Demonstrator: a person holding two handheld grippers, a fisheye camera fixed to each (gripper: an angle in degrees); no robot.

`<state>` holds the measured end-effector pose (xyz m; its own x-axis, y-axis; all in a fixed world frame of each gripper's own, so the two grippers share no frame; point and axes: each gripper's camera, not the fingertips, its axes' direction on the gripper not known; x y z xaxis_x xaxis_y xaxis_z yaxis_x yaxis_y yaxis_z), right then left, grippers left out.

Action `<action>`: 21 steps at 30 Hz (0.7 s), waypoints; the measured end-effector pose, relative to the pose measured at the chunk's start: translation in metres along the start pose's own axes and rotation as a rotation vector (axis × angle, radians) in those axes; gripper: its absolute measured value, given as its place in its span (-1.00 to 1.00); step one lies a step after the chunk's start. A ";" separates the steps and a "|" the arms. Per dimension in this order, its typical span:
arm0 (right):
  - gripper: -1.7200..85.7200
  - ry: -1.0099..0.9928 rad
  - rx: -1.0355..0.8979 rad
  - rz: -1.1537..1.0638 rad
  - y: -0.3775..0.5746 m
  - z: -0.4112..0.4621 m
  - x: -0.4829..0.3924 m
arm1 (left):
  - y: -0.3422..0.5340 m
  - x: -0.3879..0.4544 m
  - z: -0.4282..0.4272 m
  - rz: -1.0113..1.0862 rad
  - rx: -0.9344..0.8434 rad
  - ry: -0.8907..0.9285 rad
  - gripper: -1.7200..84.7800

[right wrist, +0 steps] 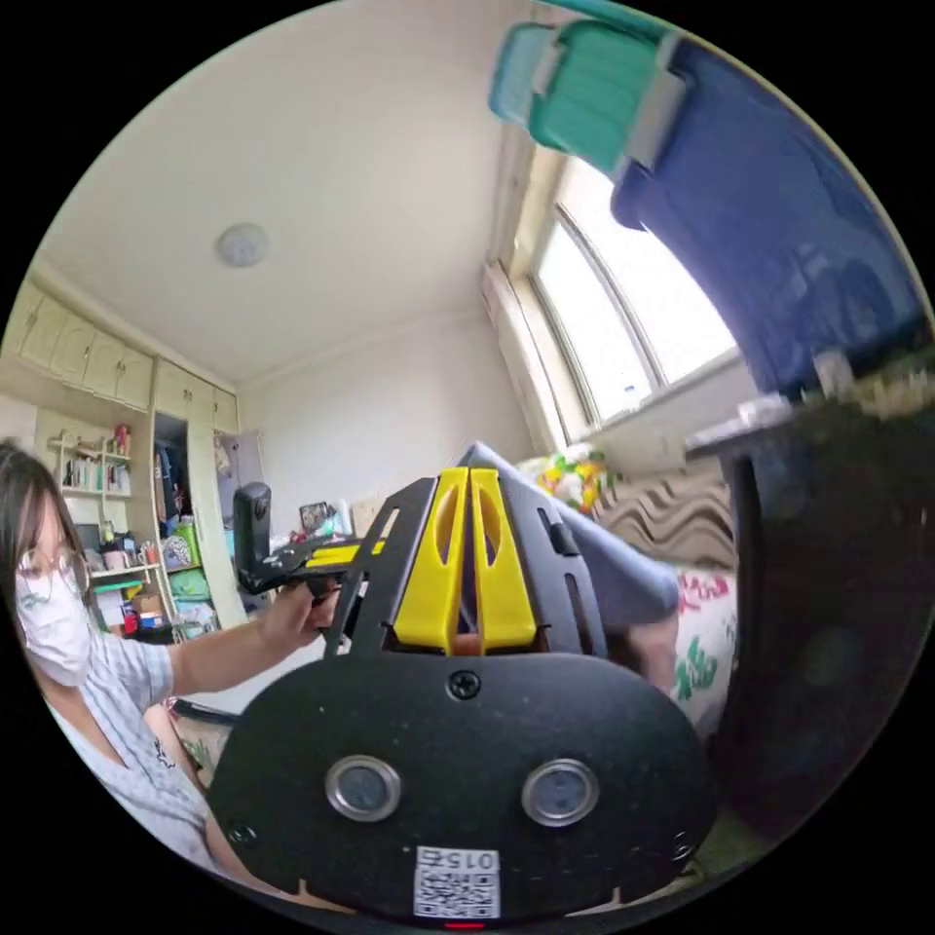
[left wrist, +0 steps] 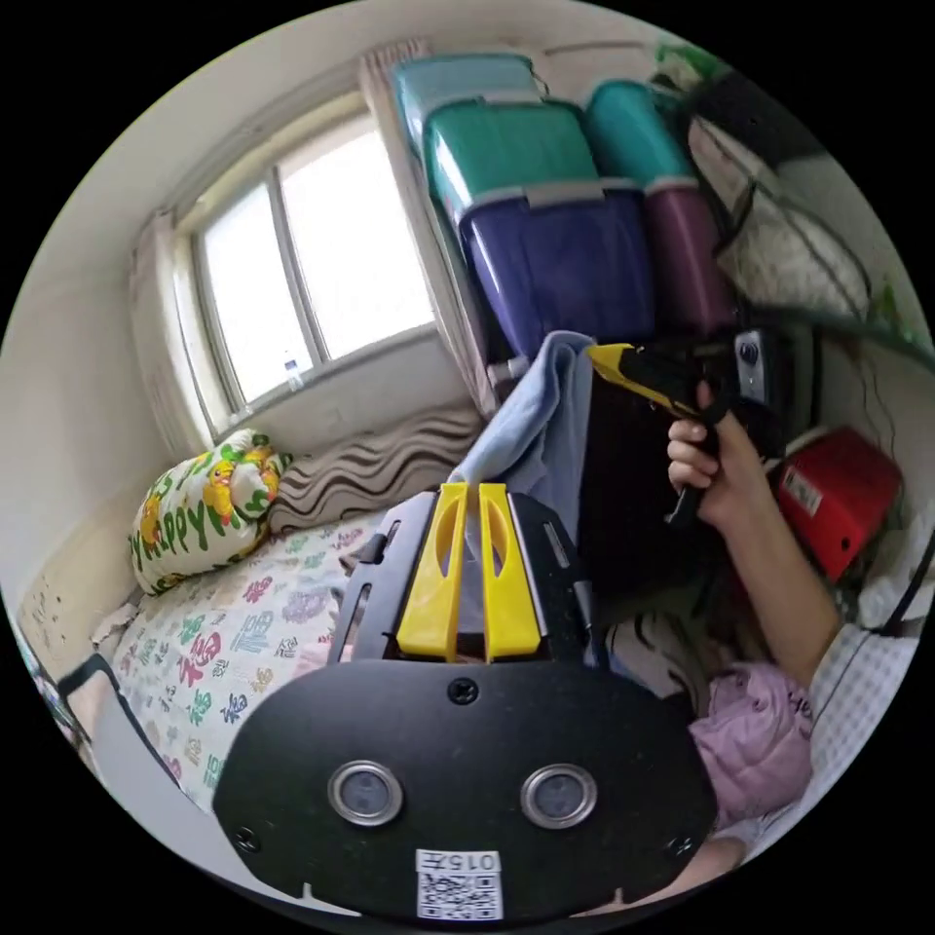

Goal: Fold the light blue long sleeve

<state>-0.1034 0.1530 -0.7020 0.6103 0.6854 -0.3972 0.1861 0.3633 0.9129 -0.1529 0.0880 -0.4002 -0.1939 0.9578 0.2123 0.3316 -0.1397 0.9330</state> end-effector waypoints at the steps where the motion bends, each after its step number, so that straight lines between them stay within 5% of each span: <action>1: -0.97 -0.013 0.027 -0.016 -0.007 -0.004 -0.013 | 0.000 -0.008 -0.016 -0.031 0.019 0.035 -0.94; 5: -0.97 -0.065 0.047 -0.128 -0.039 -0.019 -0.108 | 0.025 -0.037 -0.114 -0.140 0.104 0.166 -0.94; 13: -0.97 -0.276 -0.046 -0.175 -0.035 -0.035 -0.258 | 0.144 -0.051 -0.348 -0.135 0.337 0.145 -0.95; 21: -0.97 -0.504 -0.056 -0.169 0.008 0.057 -0.412 | 0.187 -0.057 -0.551 -0.124 0.408 -0.421 -0.94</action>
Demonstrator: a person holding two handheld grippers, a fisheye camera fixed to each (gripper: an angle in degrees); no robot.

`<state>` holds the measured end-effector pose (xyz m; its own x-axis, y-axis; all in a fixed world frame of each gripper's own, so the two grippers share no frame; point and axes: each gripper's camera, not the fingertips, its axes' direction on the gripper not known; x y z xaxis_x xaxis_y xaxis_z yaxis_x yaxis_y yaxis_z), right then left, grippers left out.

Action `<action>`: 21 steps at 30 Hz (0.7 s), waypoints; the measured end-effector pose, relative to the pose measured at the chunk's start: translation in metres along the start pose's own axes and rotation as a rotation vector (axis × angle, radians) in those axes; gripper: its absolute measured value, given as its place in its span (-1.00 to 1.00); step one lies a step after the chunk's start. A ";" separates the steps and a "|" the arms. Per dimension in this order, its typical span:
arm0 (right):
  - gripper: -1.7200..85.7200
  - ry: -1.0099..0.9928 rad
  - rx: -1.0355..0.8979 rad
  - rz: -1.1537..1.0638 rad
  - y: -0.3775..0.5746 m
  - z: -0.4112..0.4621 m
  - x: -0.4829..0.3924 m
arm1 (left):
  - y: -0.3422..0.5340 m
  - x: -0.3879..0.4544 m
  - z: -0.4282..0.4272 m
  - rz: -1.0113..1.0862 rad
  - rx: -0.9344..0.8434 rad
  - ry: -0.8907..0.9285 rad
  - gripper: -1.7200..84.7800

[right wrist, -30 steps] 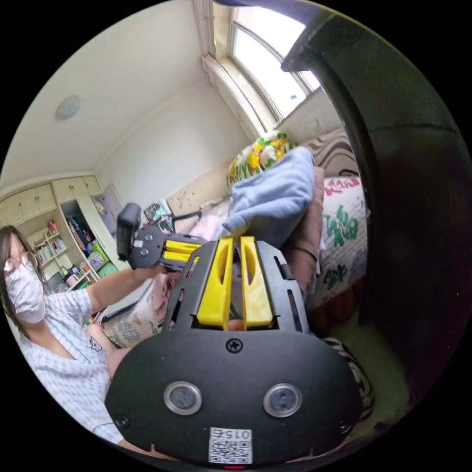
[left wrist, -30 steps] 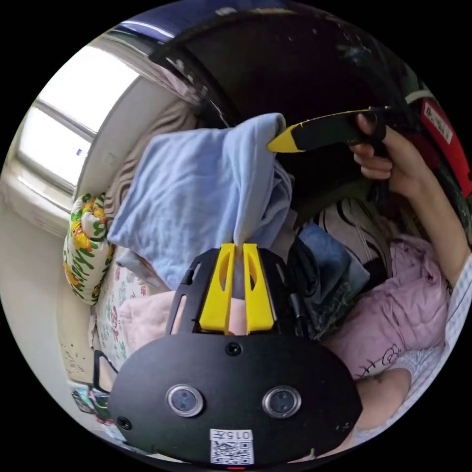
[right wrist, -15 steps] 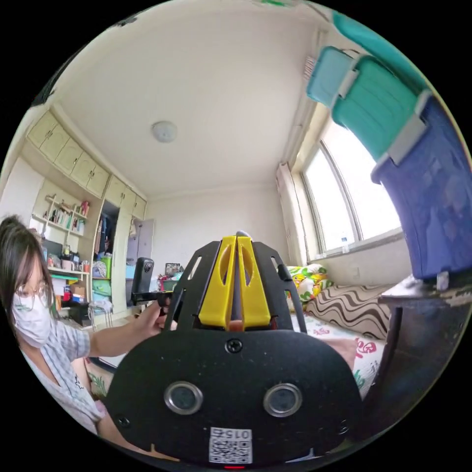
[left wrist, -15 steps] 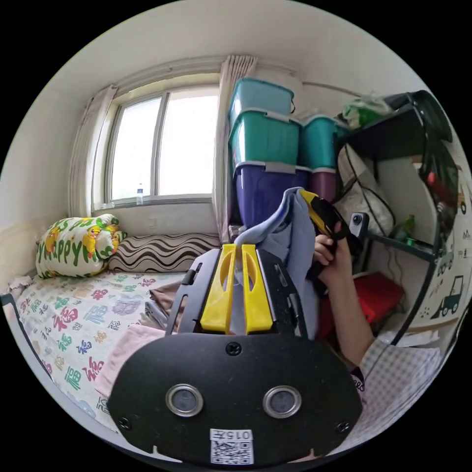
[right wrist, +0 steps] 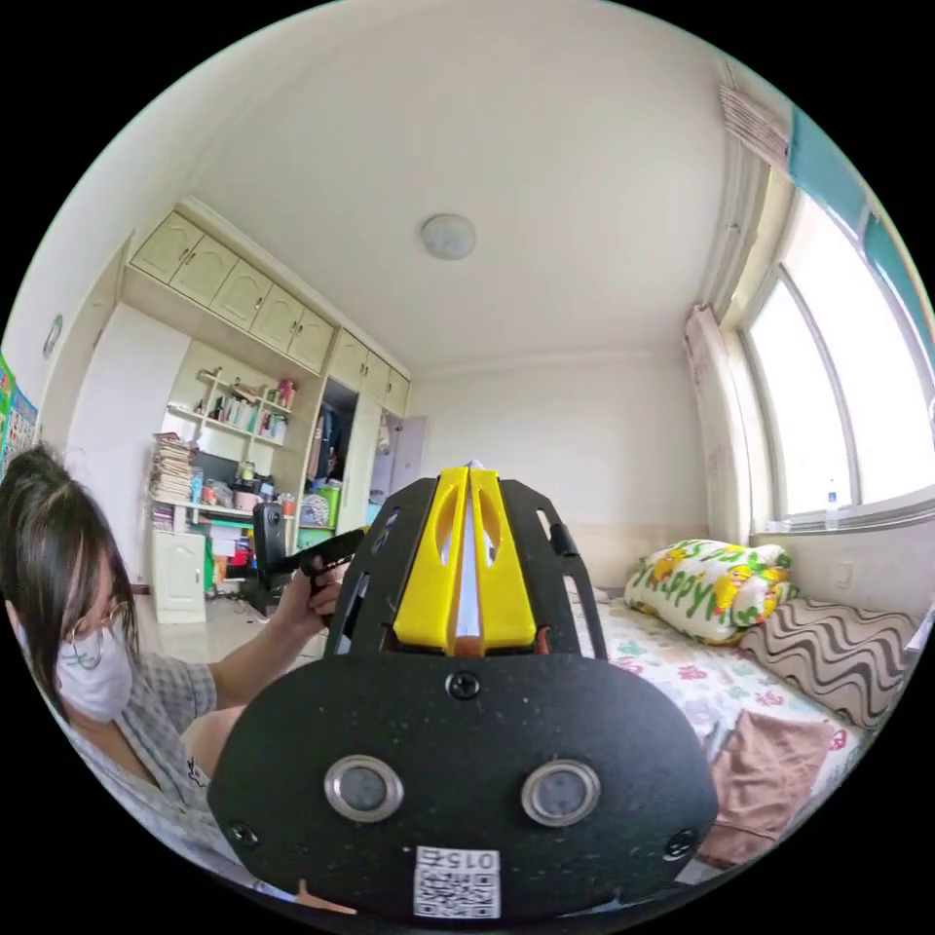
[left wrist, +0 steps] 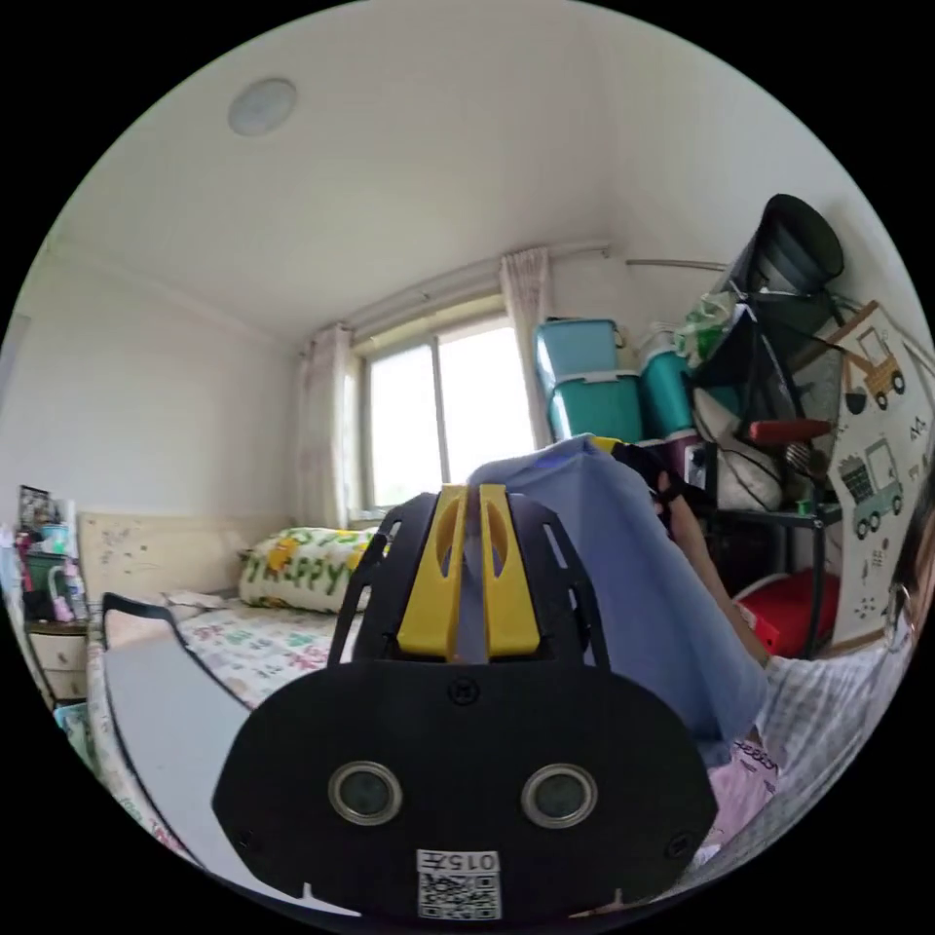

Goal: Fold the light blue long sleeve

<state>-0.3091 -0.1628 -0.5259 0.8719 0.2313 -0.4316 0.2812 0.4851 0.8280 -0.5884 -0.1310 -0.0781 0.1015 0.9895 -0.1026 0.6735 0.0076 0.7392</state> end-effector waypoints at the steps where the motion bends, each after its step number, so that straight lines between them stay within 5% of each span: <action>1: -0.97 -0.028 0.001 0.001 0.003 0.011 -0.006 | 0.002 -0.005 -0.007 0.014 0.006 -0.044 -0.94; 7: -0.97 0.165 -0.168 -0.076 0.059 0.128 -0.038 | 0.066 -0.061 -0.003 0.071 -0.203 -0.203 -0.94; 14: -0.97 0.462 -0.509 0.068 0.221 0.255 0.024 | 0.222 -0.126 0.053 0.049 -0.639 -0.290 -0.92; 17: -0.96 0.597 -0.676 0.201 0.305 0.261 0.080 | 0.279 -0.137 0.032 -0.070 -0.781 -0.121 -0.85; 21: -0.92 0.472 -0.877 0.298 0.396 0.255 0.112 | 0.356 -0.114 -0.001 -0.187 -1.043 0.102 -0.79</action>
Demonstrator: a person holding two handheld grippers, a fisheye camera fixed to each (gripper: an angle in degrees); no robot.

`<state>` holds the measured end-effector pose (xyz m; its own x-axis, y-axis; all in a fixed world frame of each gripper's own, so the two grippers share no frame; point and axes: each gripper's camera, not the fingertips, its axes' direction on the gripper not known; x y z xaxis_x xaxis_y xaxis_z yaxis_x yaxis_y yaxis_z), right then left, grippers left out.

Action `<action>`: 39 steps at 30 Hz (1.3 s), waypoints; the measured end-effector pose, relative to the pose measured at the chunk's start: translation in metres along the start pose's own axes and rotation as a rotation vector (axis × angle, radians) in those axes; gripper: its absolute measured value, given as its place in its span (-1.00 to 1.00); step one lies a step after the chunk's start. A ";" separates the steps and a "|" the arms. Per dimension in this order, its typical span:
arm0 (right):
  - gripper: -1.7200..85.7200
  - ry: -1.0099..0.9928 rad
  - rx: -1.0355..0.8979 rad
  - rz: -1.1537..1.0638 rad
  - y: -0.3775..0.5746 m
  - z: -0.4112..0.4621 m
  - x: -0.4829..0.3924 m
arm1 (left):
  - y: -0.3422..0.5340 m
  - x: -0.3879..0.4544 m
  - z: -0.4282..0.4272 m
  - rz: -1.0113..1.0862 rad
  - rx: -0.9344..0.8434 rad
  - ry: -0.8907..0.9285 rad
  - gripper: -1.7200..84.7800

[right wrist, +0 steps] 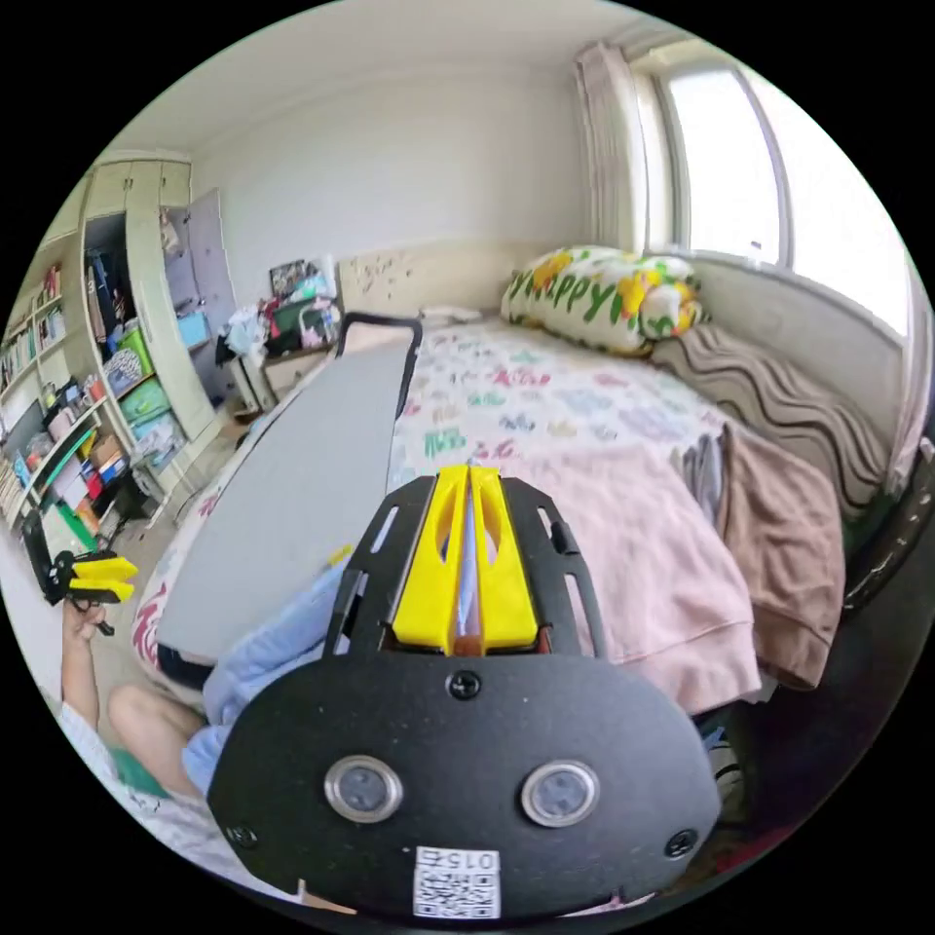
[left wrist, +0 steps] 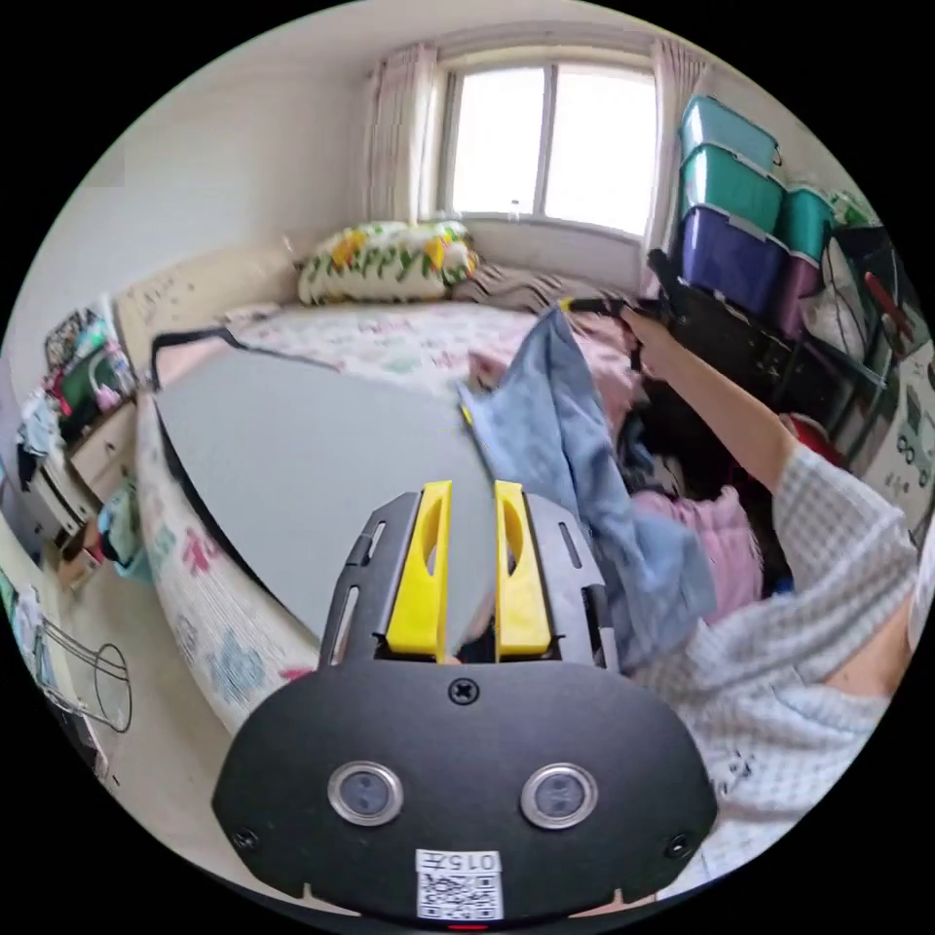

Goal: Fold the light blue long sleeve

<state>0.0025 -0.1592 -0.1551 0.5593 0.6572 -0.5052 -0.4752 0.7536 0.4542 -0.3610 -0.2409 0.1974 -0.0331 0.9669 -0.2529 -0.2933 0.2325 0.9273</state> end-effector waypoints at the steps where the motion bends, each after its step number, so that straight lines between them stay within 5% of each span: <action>1: -0.91 -0.010 -0.008 -0.017 0.006 0.005 -0.001 | 0.008 0.004 0.010 0.001 -0.044 0.030 -0.79; 6: -0.76 -0.254 -0.003 -0.344 0.045 0.006 -0.072 | 0.027 0.047 0.123 0.005 -0.327 0.189 -0.77; 14: -0.61 -0.611 -0.174 -1.054 0.128 0.022 -0.265 | 0.010 0.101 0.240 0.054 -0.518 0.156 -0.88; 21: -0.54 -0.580 -0.488 -1.458 0.213 0.089 -0.338 | 0.009 0.184 0.140 0.252 -0.225 -0.155 -0.95; 26: -0.74 -0.265 -0.276 -1.619 0.221 0.088 -0.360 | -0.007 0.210 0.057 0.239 0.034 -0.327 -0.95; 28: -0.80 -0.148 -0.189 -1.506 0.190 0.082 -0.366 | -0.018 0.208 0.029 0.211 0.116 -0.415 -0.95; 33: -0.83 -0.258 0.060 -0.943 0.013 -0.002 -0.312 | -0.090 0.188 -0.096 0.069 0.571 -0.543 -0.95; 36: -0.84 -0.188 0.286 -0.645 -0.054 -0.041 -0.234 | -0.115 0.183 -0.124 0.017 0.705 -0.407 -0.94; 39: -0.84 -0.034 0.307 -0.355 -0.082 -0.019 -0.120 | -0.082 0.175 -0.094 0.019 0.711 -0.271 -0.94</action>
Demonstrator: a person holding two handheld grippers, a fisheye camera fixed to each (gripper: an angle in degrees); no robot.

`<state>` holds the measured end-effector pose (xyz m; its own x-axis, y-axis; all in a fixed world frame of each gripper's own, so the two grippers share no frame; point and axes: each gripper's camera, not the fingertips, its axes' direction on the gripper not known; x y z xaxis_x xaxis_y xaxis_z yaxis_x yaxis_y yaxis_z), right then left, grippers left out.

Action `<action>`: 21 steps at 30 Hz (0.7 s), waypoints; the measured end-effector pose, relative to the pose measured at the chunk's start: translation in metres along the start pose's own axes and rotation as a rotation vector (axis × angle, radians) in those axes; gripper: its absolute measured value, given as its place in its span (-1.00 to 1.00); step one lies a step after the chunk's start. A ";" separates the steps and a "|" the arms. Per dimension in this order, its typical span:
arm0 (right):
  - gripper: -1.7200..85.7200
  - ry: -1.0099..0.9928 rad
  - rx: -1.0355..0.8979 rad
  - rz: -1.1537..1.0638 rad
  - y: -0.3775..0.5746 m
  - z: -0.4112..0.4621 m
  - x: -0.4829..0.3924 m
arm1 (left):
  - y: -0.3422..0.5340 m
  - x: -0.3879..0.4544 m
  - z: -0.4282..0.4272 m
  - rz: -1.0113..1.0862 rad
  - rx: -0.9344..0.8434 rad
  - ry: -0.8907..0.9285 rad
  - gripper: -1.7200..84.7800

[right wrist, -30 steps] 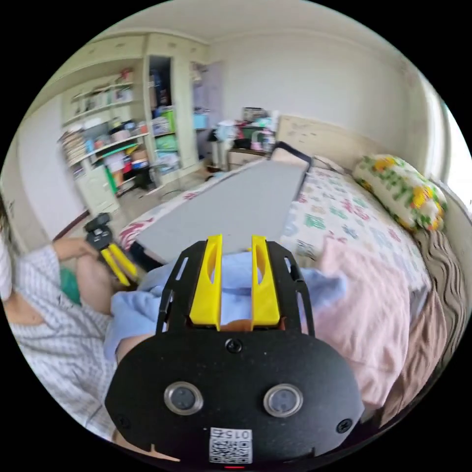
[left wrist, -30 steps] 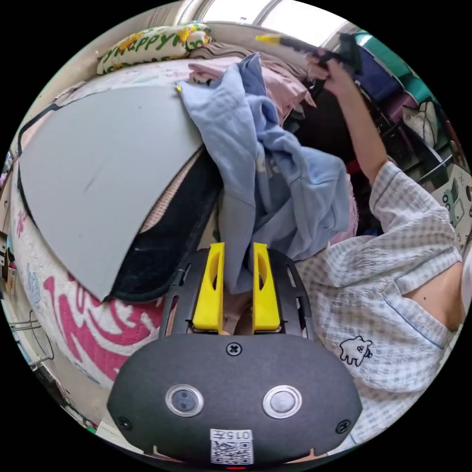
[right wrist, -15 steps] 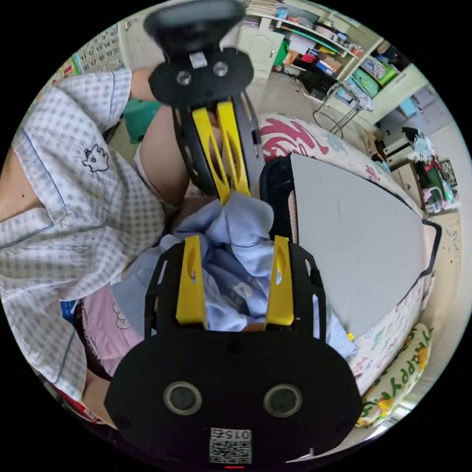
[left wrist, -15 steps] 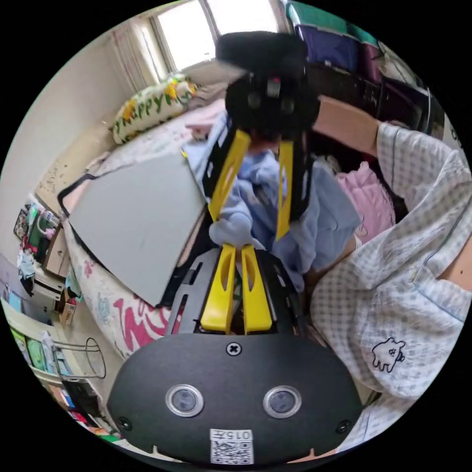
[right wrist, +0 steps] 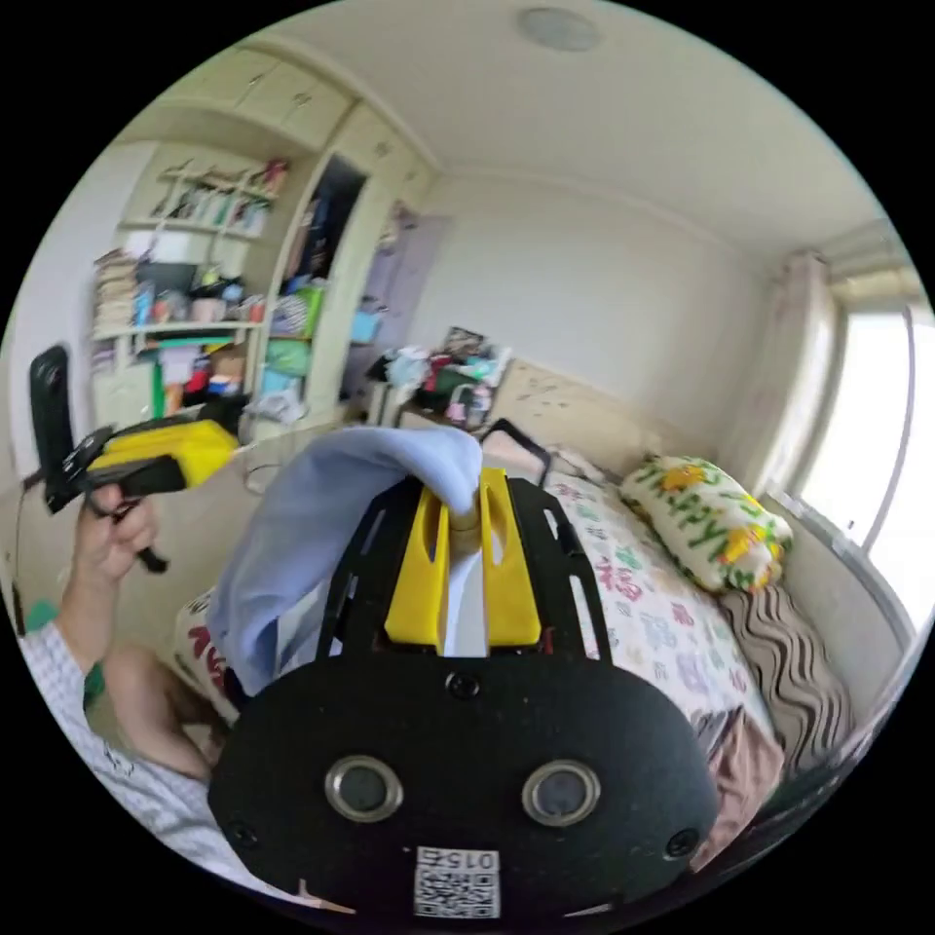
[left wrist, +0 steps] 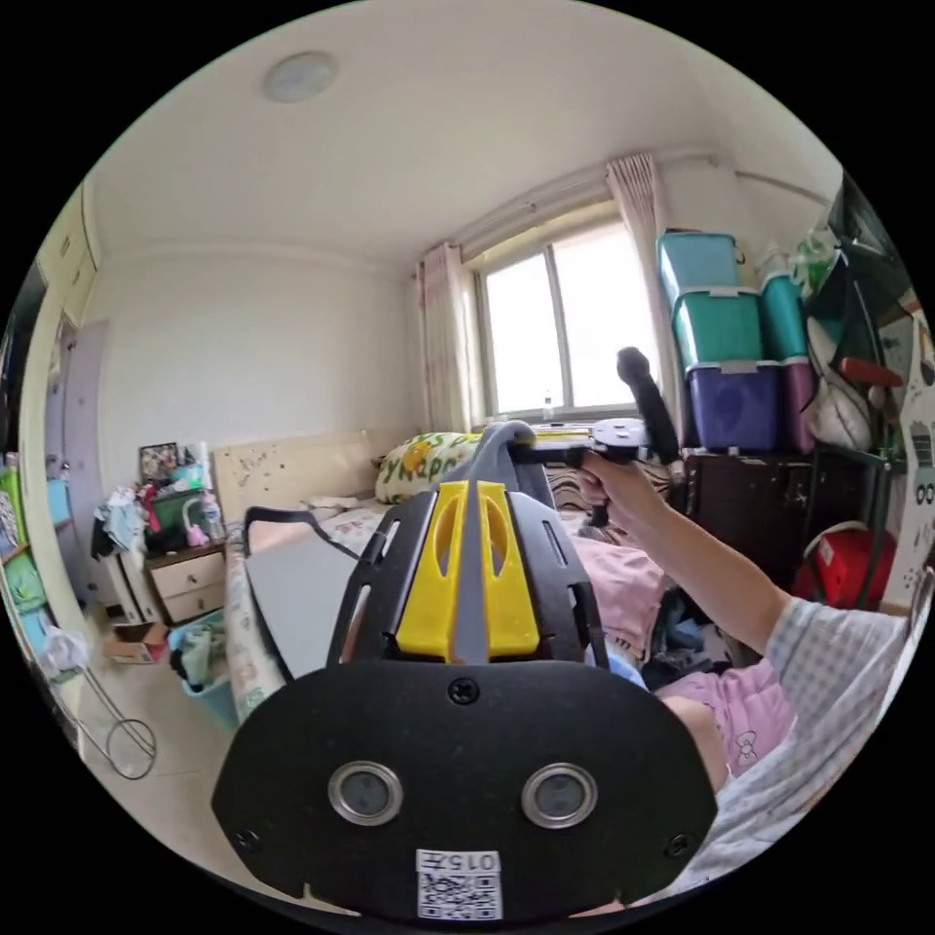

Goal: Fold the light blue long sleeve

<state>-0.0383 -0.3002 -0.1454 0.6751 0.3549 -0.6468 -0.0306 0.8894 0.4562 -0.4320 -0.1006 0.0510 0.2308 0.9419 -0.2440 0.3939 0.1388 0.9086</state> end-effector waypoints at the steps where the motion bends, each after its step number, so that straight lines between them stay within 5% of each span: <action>1: -0.84 0.004 -0.031 0.049 0.012 0.010 0.023 | 0.016 -0.002 0.005 -0.008 -0.025 0.022 -0.93; 6: -0.83 -0.107 -0.382 0.431 0.188 0.113 0.193 | 0.176 -0.040 0.090 -0.128 -0.484 0.086 -0.90; 10: -0.81 -0.260 -0.379 0.553 0.275 0.130 0.242 | 0.250 -0.073 0.136 -0.316 -0.620 0.179 -0.86; 21: -0.79 0.048 -0.370 0.146 0.239 0.116 0.218 | 0.280 -0.022 0.252 -0.286 -0.799 0.301 -0.75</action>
<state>0.1873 -0.0439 -0.1068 0.6089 0.4908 -0.6232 -0.3934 0.8690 0.3000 -0.1024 -0.1593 0.2257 -0.0684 0.8634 -0.4999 -0.3618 0.4455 0.8189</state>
